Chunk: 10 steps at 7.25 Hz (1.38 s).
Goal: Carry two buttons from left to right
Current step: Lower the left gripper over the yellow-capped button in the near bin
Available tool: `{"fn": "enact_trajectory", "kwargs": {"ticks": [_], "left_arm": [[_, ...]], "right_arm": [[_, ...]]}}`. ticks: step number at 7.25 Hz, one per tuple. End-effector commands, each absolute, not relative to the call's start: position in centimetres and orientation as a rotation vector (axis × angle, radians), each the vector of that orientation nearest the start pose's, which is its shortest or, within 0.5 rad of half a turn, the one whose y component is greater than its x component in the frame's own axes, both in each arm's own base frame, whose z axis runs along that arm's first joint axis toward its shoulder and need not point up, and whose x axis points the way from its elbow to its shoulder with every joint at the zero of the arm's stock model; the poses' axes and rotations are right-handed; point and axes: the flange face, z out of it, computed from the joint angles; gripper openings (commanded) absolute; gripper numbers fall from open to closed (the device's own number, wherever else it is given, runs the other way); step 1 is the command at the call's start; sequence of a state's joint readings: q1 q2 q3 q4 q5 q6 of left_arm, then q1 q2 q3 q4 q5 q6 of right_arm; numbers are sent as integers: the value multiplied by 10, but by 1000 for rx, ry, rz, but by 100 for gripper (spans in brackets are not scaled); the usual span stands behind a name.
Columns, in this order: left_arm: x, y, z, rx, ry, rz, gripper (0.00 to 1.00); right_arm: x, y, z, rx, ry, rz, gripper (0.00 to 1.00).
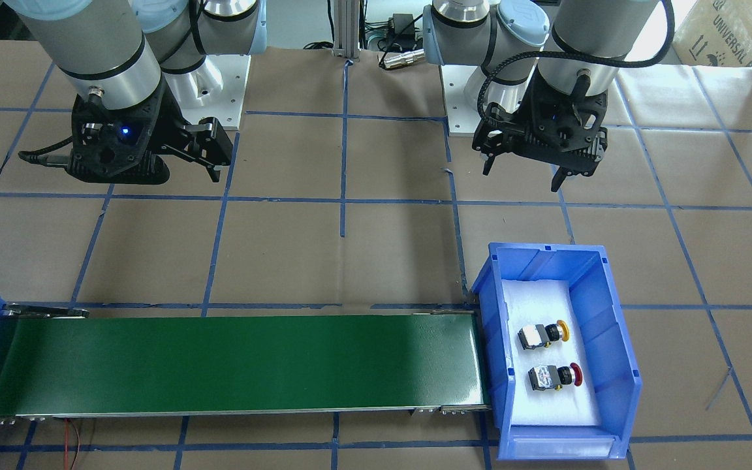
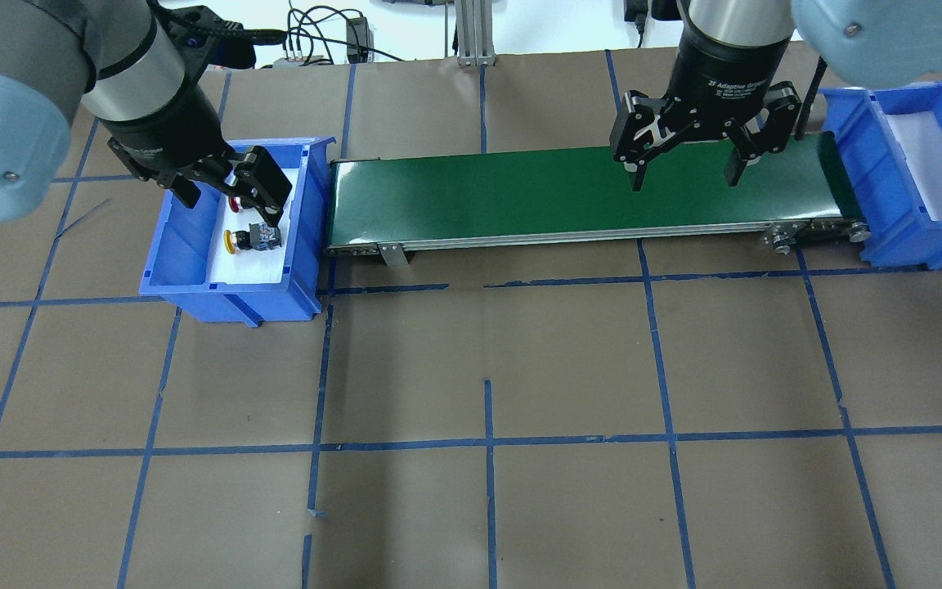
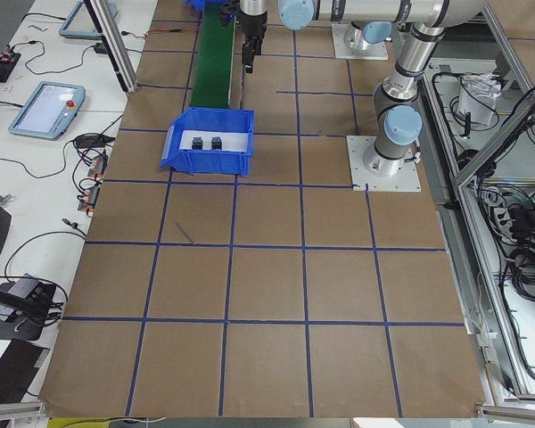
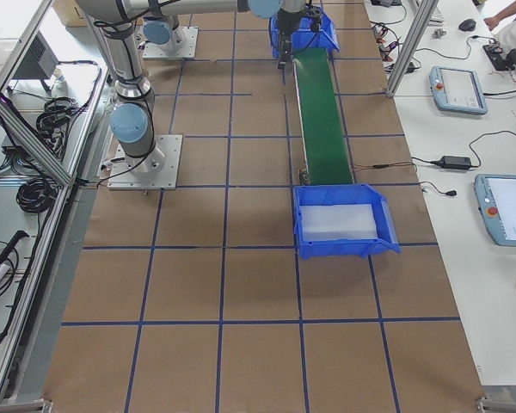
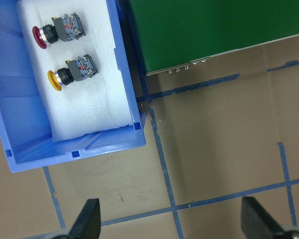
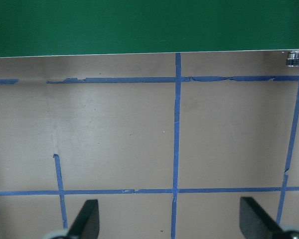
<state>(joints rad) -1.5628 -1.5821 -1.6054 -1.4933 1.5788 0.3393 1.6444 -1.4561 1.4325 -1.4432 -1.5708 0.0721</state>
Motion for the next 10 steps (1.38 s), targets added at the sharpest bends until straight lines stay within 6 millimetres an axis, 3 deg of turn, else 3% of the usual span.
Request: {"fn": "enact_trajectory", "kwargs": {"ticks": [1, 3, 5, 6, 8, 9, 10], "left_arm": [[-106, -556, 441, 630, 3044, -173, 100], [-98, -614, 390, 888, 2957, -213, 100], [-57, -641, 340, 1256, 2840, -91, 97], [-37, -652, 309, 1339, 2827, -30, 96], [-23, -649, 267, 1368, 2869, 90, 94], [-3, -651, 253, 1337, 2900, 116, 93], [-10, -653, 234, 1362, 2904, 153, 93]], "right_arm": [[173, -518, 484, -2, 3145, 164, 100], [172, -518, 484, -2, 3145, 166, 100], [173, -518, 484, 3, 3144, 166, 100], [173, -518, 484, 0, 3144, 166, 100], [173, -518, 484, 3, 3142, 164, 100], [173, -518, 484, 3, 3142, 162, 100], [173, -519, 485, 0, 3144, 154, 100]]}}
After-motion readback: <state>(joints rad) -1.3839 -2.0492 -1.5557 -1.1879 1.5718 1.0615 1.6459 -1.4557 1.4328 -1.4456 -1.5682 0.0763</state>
